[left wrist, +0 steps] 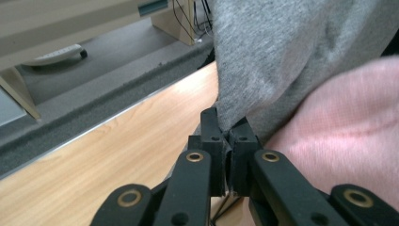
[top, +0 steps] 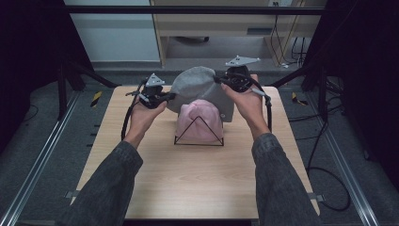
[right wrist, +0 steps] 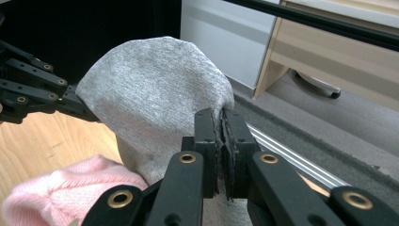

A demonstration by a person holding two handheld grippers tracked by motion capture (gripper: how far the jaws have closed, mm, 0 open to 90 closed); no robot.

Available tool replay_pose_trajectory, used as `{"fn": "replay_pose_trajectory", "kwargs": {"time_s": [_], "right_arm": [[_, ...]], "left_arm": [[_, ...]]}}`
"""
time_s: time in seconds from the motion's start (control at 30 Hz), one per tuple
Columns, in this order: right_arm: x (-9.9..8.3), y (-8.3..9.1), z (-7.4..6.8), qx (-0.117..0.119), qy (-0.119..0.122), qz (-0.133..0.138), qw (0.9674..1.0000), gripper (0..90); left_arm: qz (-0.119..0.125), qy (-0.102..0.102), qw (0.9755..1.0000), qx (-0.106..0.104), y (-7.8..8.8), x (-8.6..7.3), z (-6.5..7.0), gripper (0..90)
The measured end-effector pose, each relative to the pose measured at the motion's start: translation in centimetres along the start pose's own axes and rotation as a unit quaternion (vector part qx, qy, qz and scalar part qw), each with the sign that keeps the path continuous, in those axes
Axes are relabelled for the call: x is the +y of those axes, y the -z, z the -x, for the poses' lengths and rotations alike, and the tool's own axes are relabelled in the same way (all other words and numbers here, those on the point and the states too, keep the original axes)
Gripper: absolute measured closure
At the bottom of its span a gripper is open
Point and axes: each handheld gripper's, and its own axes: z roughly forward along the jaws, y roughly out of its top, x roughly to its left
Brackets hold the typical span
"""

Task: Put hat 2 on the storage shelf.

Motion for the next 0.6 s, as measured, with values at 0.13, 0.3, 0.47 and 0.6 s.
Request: {"fn": "replay_pose_trajectory", "kwargs": {"time_s": [0.13, 0.3, 0.47, 0.6], "right_arm": [[-0.5, -0.3, -0.3, 0.001, 0.001, -0.008, 1.0, 86.0], [-0.9, -0.4, -0.5, 0.005, 0.001, -0.012, 0.9999, 86.0], [-1.5, -0.7, -0.7, 0.004, 0.007, -0.023, 0.9997, 85.9], [-1.9, -0.7, -0.7, 0.006, 0.004, -0.029, 0.9996, 85.9]], "left_arm": [[-0.007, 0.001, 1.0, -0.002, -0.2, -0.6, 0.1, 87.6], [-0.01, 0.002, 0.9999, -0.002, -0.3, -1.1, 0.2, 87.6], [-0.016, 0.003, 0.9998, -0.005, -0.4, -1.7, 0.2, 87.6], [-0.021, 0.005, 0.9998, -0.005, -0.5, -2.0, 0.2, 87.6]]}}
